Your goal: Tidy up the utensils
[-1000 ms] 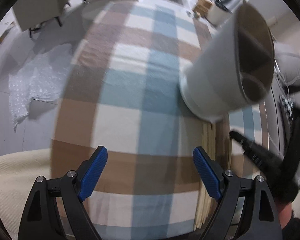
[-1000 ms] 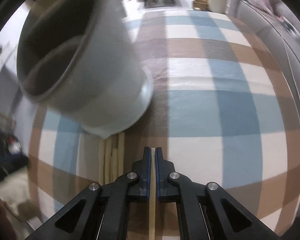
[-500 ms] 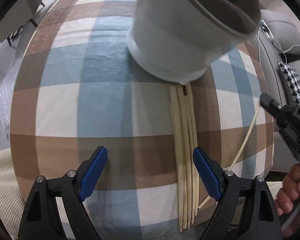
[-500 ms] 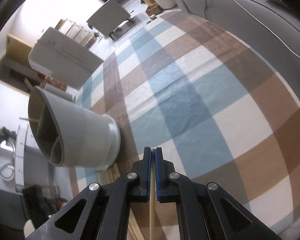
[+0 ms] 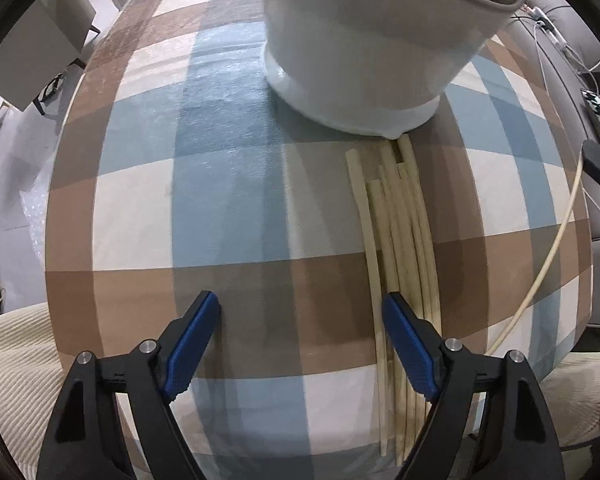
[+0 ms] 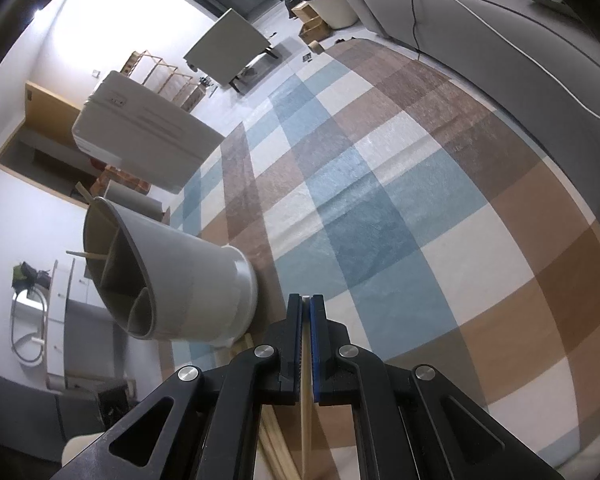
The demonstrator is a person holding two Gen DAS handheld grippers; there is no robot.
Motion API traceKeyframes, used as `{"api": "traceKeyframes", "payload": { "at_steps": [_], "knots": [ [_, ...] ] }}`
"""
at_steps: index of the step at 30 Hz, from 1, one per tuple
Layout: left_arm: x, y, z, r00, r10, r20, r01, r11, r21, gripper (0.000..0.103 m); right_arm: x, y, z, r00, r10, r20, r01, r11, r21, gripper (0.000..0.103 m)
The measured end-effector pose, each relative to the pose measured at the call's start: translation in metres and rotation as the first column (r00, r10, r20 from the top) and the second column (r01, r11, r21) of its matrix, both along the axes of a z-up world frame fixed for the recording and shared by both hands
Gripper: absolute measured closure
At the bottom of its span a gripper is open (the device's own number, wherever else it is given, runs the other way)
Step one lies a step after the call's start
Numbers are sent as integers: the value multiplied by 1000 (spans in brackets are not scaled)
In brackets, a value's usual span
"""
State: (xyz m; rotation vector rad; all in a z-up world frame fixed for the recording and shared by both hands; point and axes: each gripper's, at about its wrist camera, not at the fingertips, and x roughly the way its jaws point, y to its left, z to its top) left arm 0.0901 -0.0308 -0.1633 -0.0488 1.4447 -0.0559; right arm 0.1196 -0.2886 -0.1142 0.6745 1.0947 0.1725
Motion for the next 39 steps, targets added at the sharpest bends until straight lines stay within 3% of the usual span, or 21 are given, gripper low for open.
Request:
{"api": "traceKeyframes", "payload": {
  "at_steps": [7, 15, 21, 23, 25, 26, 28, 30, 34, 39],
  "knots": [
    [-3, 27, 2, 998, 47, -30, -46, 998, 37, 25, 2, 5, 4, 1000, 16, 16, -15, 1000, -25, 100],
    [26, 47, 6, 988, 149, 29, -148, 989, -25, 25, 3, 2, 9, 999, 3, 37, -1, 999, -36, 100],
    [43, 33, 2, 991, 113, 65, -115, 993, 23, 25, 5, -3, 10, 999, -18, 50, 20, 1000, -23, 100],
    [48, 30, -1, 992, 99, 72, -102, 994, 37, 32, 6, -3, 10, 998, -19, 51, 20, 1000, -20, 100],
    [51, 24, -2, 993, 82, 89, -87, 995, 49, 51, 7, -3, 11, 998, -18, 56, 19, 1000, -20, 100],
    [51, 22, -1, 992, 74, 99, -78, 996, 44, 55, 8, -2, 11, 998, -17, 60, 18, 1000, -19, 100],
    [51, 16, 4, 993, 45, 110, -50, 998, 42, 79, 9, -1, 12, 998, -17, 64, 18, 1000, -21, 100],
    [51, 11, 5, 993, 24, 117, -28, 999, 33, 97, 9, -1, 12, 998, -18, 67, 19, 1000, -23, 100],
    [52, 23, 7, 990, 71, 123, -68, 997, -28, 101, 10, 1, 14, 997, -15, 79, 17, 999, -32, 100],
    [45, 39, 31, 971, 140, 195, -123, 988, -98, 101, 5, 7, 24, 992, 7, 125, 0, 998, -57, 100]
  ]
}}
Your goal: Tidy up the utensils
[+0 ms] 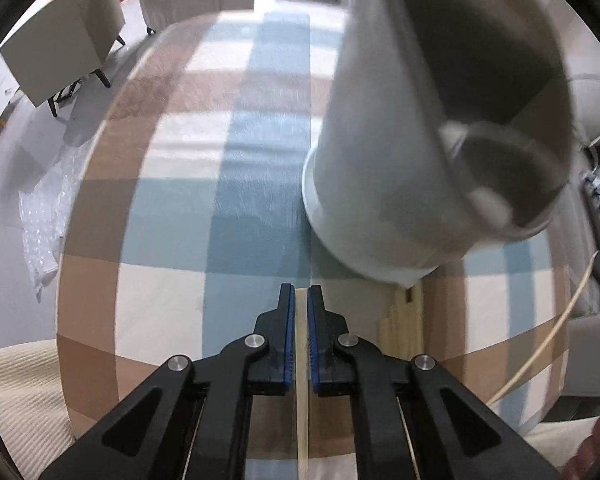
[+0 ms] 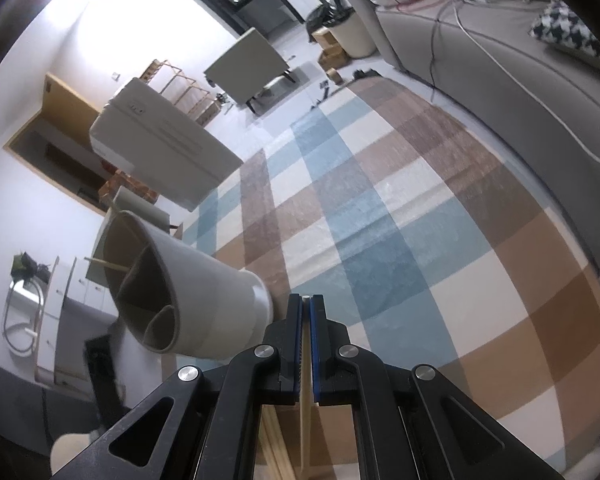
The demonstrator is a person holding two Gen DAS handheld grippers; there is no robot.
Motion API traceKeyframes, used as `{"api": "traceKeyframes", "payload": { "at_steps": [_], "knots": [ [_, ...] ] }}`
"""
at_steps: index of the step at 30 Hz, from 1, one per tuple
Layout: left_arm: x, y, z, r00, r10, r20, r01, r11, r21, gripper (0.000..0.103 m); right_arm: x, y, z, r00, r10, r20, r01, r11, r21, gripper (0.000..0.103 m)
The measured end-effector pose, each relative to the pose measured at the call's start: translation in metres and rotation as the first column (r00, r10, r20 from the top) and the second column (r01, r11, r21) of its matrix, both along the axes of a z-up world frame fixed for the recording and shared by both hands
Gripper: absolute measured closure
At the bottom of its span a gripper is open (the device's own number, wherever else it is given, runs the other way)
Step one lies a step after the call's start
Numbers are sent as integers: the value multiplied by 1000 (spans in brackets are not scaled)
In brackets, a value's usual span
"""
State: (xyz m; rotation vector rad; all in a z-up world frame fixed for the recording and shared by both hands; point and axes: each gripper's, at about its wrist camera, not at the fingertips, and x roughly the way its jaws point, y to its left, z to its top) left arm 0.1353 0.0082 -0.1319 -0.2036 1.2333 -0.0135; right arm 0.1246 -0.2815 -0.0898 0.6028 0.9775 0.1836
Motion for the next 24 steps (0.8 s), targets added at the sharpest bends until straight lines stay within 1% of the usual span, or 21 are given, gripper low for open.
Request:
{"api": "traceKeyframes", "payload": {
  "at_steps": [2, 6, 9, 10, 12, 14, 15, 17, 20, 24],
  "knots": [
    [-8, 0, 16, 999, 8, 47, -7, 1000, -14, 101, -3, 3, 7, 1000, 11, 28, -11, 1000, -5, 100],
    [-23, -2, 44, 992, 6, 129, -2, 1000, -30, 101, -13, 14, 24, 994, 52, 92, -48, 998, -49, 100],
    [-37, -5, 66, 980, 3, 200, 5, 999, -39, 101, -22, 22, 34, 987, 86, 134, -76, 994, -80, 100],
    [-35, -6, 70, 977, 1, 213, 8, 999, -39, 101, -26, 26, 39, 984, 99, 148, -84, 991, -104, 100],
    [-43, -7, 84, 968, -6, 250, 14, 999, -29, 101, -31, 31, 46, 976, 123, 177, -101, 986, -130, 100],
    [-32, -4, 84, 964, -11, 267, 20, 999, -30, 101, -38, 38, 54, 967, 146, 208, -112, 980, -166, 100],
    [-34, -3, 87, 962, -14, 274, 22, 999, -27, 102, -40, 40, 57, 964, 156, 217, -119, 977, -175, 100],
    [-33, 1, 83, 961, -20, 275, 28, 999, -26, 102, -46, 46, 62, 957, 174, 234, -127, 971, -201, 100],
    [-36, 1, 86, 960, -34, 279, 39, 999, -13, 102, -51, 49, 65, 952, 186, 243, -134, 967, -215, 101],
    [-43, -2, 97, 957, -50, 287, 55, 998, -10, 102, -59, 51, 69, 948, 187, 257, -131, 967, -220, 101]
  ]
}}
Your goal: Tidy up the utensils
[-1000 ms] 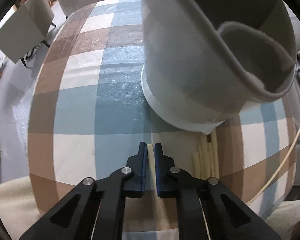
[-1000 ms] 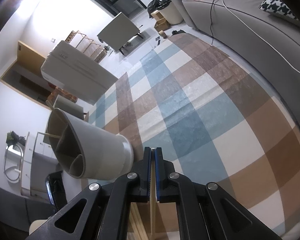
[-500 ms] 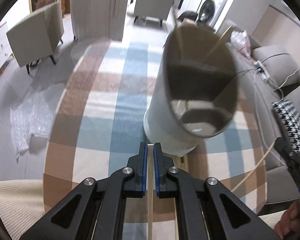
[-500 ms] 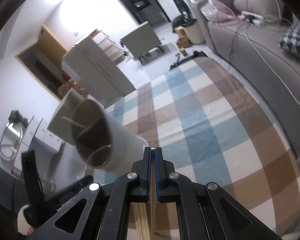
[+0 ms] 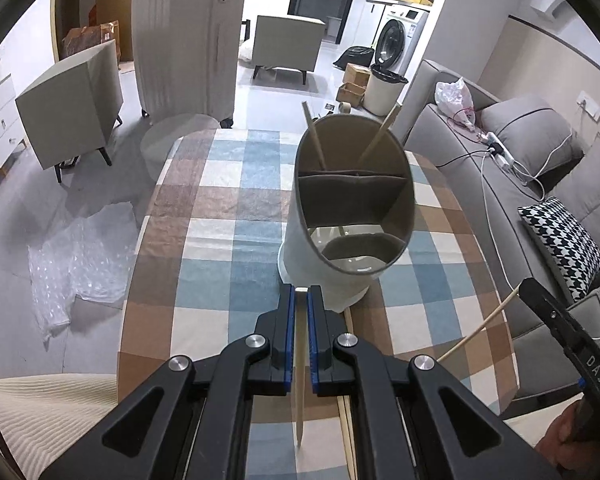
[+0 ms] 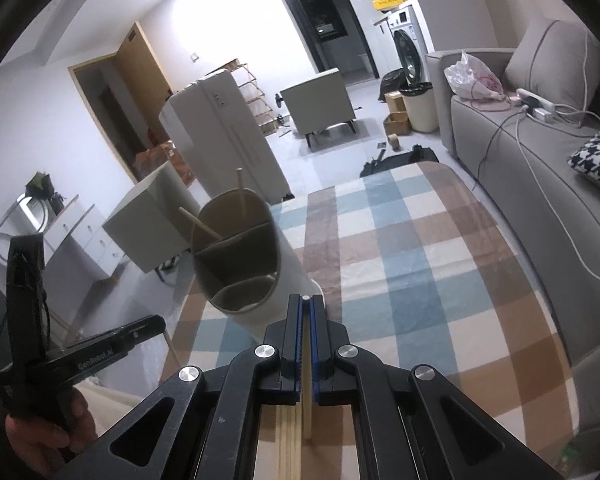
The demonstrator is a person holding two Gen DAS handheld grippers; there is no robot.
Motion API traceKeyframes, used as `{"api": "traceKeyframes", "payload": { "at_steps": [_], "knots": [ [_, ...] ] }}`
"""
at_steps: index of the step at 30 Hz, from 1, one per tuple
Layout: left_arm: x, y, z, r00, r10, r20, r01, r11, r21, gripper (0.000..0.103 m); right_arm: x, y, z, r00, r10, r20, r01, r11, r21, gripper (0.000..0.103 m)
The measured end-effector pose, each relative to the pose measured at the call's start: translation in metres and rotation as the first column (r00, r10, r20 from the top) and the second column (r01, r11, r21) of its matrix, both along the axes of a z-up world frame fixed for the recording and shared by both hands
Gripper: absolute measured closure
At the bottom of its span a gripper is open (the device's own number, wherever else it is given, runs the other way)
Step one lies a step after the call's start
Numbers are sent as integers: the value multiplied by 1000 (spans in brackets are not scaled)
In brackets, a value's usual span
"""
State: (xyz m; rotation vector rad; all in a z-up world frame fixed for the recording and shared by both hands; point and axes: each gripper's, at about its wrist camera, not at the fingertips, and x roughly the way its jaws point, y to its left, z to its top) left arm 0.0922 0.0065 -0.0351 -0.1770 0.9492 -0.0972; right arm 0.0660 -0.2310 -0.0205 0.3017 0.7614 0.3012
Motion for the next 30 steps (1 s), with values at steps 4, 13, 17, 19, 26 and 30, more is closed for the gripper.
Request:
{"api": "traceKeyframes", "payload": {
  "at_steps": [4, 13, 17, 19, 26, 30],
  "knots": [
    [-1, -2, 5, 1000, -19, 2, 19, 1000, 10, 102, -6, 0, 3, 1000, -2, 9, 2, 1000, 6, 101],
    [-3, 1, 25, 997, -68, 25, 68, 998, 7, 102, -16, -2, 16, 999, -15, 41, 14, 999, 28, 101],
    [-4, 7, 43, 996, -75, 42, 76, 997, -19, 102, -19, -3, 24, 998, -26, 55, 24, 999, 35, 101],
    [-4, 8, 56, 995, -82, 61, 84, 996, -18, 102, -17, -4, 32, 997, -31, 65, 28, 998, 49, 101],
    [11, 14, 105, 989, -92, 120, 99, 993, -58, 102, -3, -1, 76, 988, -32, 153, 22, 998, 63, 101],
    [26, 16, 133, 983, -95, 158, 109, 990, -84, 102, 13, 2, 101, 981, -25, 191, 12, 998, 68, 101]
  ]
}}
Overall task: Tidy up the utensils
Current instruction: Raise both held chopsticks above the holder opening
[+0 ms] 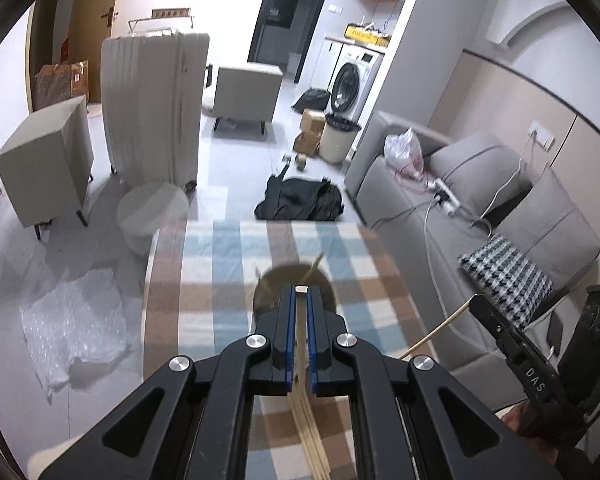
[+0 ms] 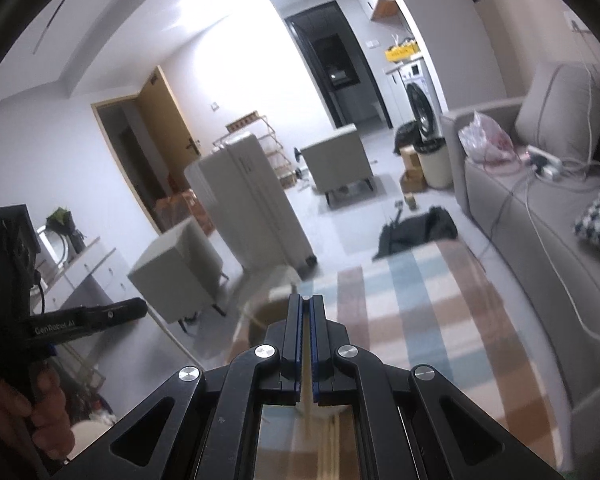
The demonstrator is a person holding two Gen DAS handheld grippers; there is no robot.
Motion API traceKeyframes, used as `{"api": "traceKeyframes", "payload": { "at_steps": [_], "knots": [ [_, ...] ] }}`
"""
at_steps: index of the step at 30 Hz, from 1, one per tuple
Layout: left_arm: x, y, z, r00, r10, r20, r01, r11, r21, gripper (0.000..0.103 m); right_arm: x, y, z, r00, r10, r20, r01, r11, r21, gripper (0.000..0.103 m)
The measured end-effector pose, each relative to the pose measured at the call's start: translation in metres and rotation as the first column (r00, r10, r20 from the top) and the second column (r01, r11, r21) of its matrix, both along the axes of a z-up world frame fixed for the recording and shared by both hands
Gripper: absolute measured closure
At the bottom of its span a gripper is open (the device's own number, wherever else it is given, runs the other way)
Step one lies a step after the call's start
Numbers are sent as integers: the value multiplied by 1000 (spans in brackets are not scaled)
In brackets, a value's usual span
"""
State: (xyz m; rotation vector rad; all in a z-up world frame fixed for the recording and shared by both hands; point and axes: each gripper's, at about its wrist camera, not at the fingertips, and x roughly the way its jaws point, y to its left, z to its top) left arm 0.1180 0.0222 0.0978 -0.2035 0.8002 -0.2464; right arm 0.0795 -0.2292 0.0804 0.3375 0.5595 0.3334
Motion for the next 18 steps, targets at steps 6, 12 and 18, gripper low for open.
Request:
{"api": "traceKeyframes", "payload": {
  "at_steps": [6, 12, 18],
  "knots": [
    [27, -1, 30, 998, -14, 60, 15, 1000, -6, 102, 34, 10, 38, 998, 20, 55, -19, 1000, -9, 101],
    [60, -4, 37, 996, -19, 84, 19, 1000, 0, 102, 69, 27, 58, 995, 49, 88, -46, 998, -43, 101],
    [83, -4, 23, 997, -29, 75, 28, 999, 23, 102, 100, 45, 54, 993, 79, 88, -72, 994, -85, 101]
  ]
}}
